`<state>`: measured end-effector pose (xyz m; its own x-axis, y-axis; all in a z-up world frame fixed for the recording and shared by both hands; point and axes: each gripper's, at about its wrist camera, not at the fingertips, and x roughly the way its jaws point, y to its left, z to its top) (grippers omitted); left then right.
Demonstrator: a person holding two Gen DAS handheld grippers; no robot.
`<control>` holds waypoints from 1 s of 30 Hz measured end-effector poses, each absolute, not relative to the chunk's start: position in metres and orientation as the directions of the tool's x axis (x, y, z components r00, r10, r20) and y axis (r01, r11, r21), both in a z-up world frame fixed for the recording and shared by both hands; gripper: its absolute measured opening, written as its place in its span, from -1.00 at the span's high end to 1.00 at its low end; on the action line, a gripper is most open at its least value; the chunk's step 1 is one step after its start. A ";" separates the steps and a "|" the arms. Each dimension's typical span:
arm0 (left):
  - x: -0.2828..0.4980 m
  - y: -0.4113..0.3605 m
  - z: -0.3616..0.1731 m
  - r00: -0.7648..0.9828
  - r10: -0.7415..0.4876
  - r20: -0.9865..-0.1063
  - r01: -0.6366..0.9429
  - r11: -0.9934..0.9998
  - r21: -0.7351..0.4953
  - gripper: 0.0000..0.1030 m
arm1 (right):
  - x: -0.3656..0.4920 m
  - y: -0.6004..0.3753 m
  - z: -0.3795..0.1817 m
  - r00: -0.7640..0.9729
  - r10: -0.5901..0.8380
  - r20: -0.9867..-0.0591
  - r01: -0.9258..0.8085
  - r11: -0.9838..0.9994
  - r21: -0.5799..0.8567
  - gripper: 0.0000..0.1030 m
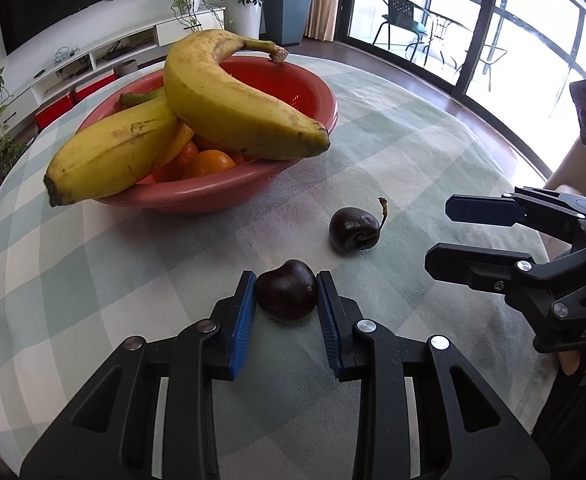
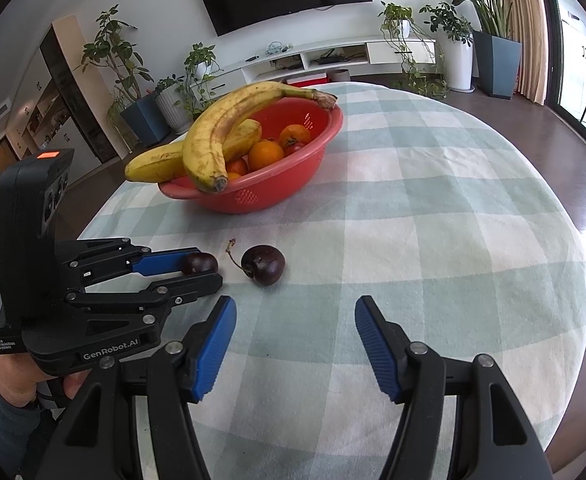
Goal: Organize fruits
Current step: 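Hold the plum in the left tool while the right tool grasps the other plum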
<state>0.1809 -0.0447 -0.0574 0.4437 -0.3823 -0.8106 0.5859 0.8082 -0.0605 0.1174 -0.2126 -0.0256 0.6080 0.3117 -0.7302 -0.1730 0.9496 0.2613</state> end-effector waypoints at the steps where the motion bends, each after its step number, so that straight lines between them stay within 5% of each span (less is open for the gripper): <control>1: 0.179 -0.042 -0.055 0.449 -0.386 -0.806 0.581 0.811 -0.065 0.45 | 0.118 -0.212 -0.025 0.609 0.310 -0.730 -0.175 0.950 0.258 -0.28; 19: 0.152 0.016 -0.039 0.485 -0.457 -0.746 0.474 0.854 -0.215 0.45 | 0.158 -0.176 -0.033 0.581 0.222 -0.783 -0.218 0.969 0.113 -0.14; 30: 0.151 0.021 -0.039 0.496 -0.464 -0.734 0.455 0.859 -0.235 0.45 | 0.162 -0.166 -0.042 0.586 0.188 -0.788 -0.241 0.969 0.052 0.26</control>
<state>0.1509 0.0214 -0.0392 0.4959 -0.4639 -0.7341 0.4550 0.8588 -0.2354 0.1623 -0.1661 -0.0422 0.5857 0.1879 -0.7884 -0.2409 0.9692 0.0520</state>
